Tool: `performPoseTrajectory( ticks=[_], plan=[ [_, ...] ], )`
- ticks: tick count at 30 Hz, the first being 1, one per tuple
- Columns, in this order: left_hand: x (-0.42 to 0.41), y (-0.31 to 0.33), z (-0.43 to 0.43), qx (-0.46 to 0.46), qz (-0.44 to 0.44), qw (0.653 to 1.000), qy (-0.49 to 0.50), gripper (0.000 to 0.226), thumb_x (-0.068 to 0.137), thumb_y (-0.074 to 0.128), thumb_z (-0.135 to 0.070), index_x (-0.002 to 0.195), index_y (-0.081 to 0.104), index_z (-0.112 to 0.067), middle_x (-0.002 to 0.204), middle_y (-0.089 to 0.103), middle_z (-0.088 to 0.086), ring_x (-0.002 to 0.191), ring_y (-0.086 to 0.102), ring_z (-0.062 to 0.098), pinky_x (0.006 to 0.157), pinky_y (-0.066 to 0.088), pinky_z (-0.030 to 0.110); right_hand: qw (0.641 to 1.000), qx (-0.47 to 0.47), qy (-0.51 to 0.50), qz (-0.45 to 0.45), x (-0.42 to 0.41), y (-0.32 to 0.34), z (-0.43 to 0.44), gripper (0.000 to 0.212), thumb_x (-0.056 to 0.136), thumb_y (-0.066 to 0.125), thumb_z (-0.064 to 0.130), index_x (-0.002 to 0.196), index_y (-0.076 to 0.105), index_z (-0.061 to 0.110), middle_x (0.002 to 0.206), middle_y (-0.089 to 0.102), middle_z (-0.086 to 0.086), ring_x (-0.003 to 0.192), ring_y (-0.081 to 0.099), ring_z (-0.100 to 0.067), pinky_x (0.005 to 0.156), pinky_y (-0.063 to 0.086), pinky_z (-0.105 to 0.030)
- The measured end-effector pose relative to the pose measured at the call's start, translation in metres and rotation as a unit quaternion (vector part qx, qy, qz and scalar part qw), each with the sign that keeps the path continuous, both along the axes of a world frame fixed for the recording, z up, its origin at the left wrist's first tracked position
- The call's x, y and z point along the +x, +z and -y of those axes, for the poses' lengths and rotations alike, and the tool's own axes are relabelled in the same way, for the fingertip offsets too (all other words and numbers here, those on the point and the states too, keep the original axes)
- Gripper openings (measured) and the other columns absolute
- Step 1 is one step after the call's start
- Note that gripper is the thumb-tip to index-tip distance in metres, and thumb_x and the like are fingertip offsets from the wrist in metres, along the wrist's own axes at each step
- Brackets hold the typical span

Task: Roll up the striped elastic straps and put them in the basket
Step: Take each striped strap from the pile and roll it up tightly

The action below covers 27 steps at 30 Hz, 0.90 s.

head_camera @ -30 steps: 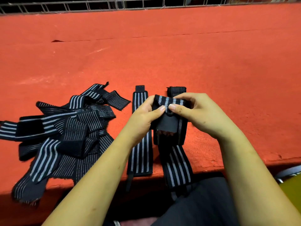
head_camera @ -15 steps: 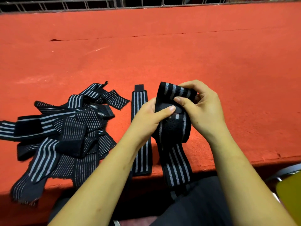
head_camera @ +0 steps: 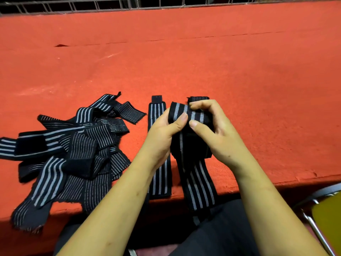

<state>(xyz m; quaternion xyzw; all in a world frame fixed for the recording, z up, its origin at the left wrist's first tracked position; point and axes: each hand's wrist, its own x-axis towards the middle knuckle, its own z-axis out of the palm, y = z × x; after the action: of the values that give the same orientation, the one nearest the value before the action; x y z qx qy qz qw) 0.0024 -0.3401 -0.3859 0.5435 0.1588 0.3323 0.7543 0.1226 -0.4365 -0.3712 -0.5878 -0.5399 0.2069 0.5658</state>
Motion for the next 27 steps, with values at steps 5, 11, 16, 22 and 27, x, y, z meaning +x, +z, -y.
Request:
performPoseTrajectory(
  ticks=[5, 11, 16, 22, 27],
  plan=[
    [0.000, -0.001, 0.002, 0.052, 0.011, 0.998, 0.018, 0.025, 0.092, 0.053, -0.006, 0.116, 0.060, -0.012, 0.108, 0.069, 0.007, 0.106, 0.065, 0.023, 0.098, 0.052, 0.036, 0.995, -0.078, -0.055, -0.030, -0.003, 0.000, -0.003, 0.058, 0.088, 0.048, 0.063, 0.139, 0.038, 0.037, 0.127, 0.060, 0.009, 0.114, 0.061, -0.005, 0.102, 0.049, -0.041],
    [-0.005, 0.002, 0.002, 0.238, -0.061, 0.964, 0.098, 0.037, 0.098, 0.054, 0.001, 0.129, 0.051, -0.018, 0.109, 0.066, -0.008, 0.104, 0.063, 0.008, 0.096, 0.048, 0.027, 0.997, -0.078, -0.028, 0.004, -0.002, 0.000, 0.000, 0.055, 0.097, 0.055, 0.043, 0.146, 0.033, 0.031, 0.120, 0.063, 0.014, 0.112, 0.060, -0.001, 0.102, 0.049, -0.037],
    [-0.004, 0.000, 0.002, 0.258, -0.127, 0.946, 0.152, 0.040, 0.094, 0.061, -0.027, 0.132, 0.051, -0.021, 0.113, 0.065, -0.013, 0.112, 0.062, 0.011, 0.103, 0.048, 0.045, 0.996, 0.012, -0.034, -0.079, -0.001, 0.000, -0.003, 0.035, 0.088, 0.063, 0.021, 0.121, 0.051, 0.023, 0.112, 0.063, -0.010, 0.103, 0.062, -0.020, 0.096, 0.051, -0.053],
    [-0.004, -0.001, 0.011, 0.302, -0.163, 0.934, 0.097, 0.055, 0.098, 0.051, -0.029, 0.150, 0.033, -0.025, 0.135, 0.057, -0.014, 0.128, 0.052, 0.003, 0.112, 0.040, 0.041, 0.994, 0.005, -0.004, -0.111, -0.001, -0.003, 0.000, 0.043, 0.093, 0.058, 0.015, 0.131, 0.044, 0.030, 0.112, 0.063, 0.000, 0.106, 0.063, -0.015, 0.097, 0.052, -0.046],
    [-0.005, 0.001, 0.008, 0.226, -0.102, 0.967, 0.058, 0.050, 0.098, 0.051, -0.011, 0.146, 0.039, -0.015, 0.134, 0.060, 0.000, 0.127, 0.056, 0.014, 0.110, 0.043, 0.039, 0.991, 0.060, -0.026, -0.117, -0.001, 0.001, 0.001, 0.039, 0.087, 0.064, 0.002, 0.121, 0.052, 0.016, 0.103, 0.063, -0.001, 0.096, 0.062, -0.014, 0.090, 0.053, -0.040]
  ],
)
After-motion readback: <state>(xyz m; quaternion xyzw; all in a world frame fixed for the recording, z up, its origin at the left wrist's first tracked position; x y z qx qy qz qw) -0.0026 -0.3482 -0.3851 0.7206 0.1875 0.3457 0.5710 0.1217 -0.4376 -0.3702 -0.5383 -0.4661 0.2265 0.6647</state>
